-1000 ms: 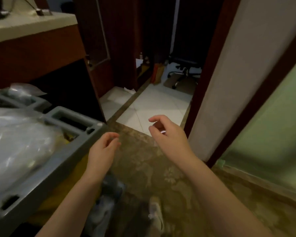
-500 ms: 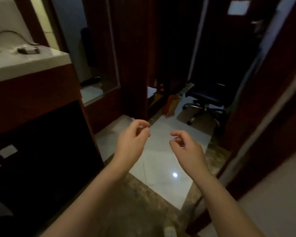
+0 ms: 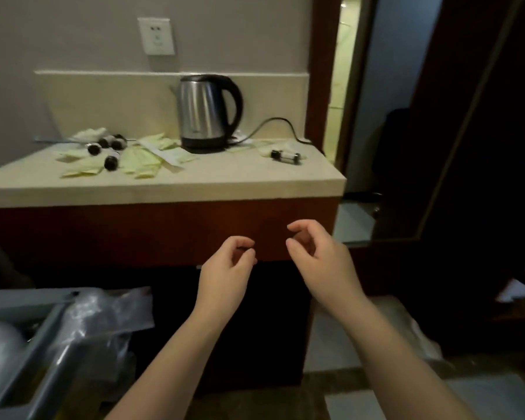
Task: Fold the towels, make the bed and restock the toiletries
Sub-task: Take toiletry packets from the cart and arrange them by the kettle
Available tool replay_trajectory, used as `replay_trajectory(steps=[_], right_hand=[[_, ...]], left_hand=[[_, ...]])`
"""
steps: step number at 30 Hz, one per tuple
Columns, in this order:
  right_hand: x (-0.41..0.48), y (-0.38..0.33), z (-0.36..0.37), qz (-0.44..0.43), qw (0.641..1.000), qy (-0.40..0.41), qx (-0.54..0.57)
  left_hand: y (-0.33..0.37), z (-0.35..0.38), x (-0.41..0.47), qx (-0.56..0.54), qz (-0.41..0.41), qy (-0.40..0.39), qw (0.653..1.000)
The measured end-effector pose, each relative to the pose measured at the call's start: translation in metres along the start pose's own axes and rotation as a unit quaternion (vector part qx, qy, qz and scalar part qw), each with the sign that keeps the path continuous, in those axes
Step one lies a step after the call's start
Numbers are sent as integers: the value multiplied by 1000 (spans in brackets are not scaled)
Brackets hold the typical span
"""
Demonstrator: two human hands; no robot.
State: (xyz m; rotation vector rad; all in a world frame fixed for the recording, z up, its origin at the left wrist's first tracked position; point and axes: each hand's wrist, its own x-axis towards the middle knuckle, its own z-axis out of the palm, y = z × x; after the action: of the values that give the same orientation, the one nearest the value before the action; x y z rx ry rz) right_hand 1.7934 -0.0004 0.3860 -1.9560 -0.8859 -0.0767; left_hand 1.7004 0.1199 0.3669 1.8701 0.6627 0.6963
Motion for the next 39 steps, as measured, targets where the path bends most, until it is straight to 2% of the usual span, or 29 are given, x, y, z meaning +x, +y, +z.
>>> replay_trajectory(steps=[3, 7, 12, 14, 16, 20, 22, 25, 28, 31, 36, 39], right_hand=[[75, 1, 24, -33, 999, 5, 5], [165, 15, 51, 9, 1000, 6, 18], [276, 48, 56, 5, 982, 32, -188], [316, 67, 47, 22, 963, -6, -268], [350, 89, 42, 28, 939, -77, -334], [401, 113, 46, 31, 936, -224, -270], [416, 114, 52, 29, 925, -277, -257], [430, 116, 59, 5, 913, -324, -250], [425, 119, 62, -39, 920, -285, -266], [409, 118, 63, -75, 943, -221, -238], [395, 113, 59, -123, 941, -182, -257], [392, 111, 61, -133, 941, -157, -269]], left_hand=[[-6, -7, 78, 3, 42, 36, 998], [-3, -24, 168, 36, 76, 31, 996], [6, -42, 263, 90, 102, 25, 990], [8, -37, 291, 125, 108, 13, 986], [7, -30, 311, 154, 111, -7, 982], [3, -7, 332, 176, 112, -57, 976], [4, 9, 340, 197, 171, -86, 962], [15, 29, 376, 258, 167, -150, 940], [14, 43, 411, 331, 185, -227, 897], [5, 54, 425, 343, 191, -264, 881], [0, 56, 426, 361, 250, -237, 867], [-2, 57, 422, 356, 262, -220, 870]])
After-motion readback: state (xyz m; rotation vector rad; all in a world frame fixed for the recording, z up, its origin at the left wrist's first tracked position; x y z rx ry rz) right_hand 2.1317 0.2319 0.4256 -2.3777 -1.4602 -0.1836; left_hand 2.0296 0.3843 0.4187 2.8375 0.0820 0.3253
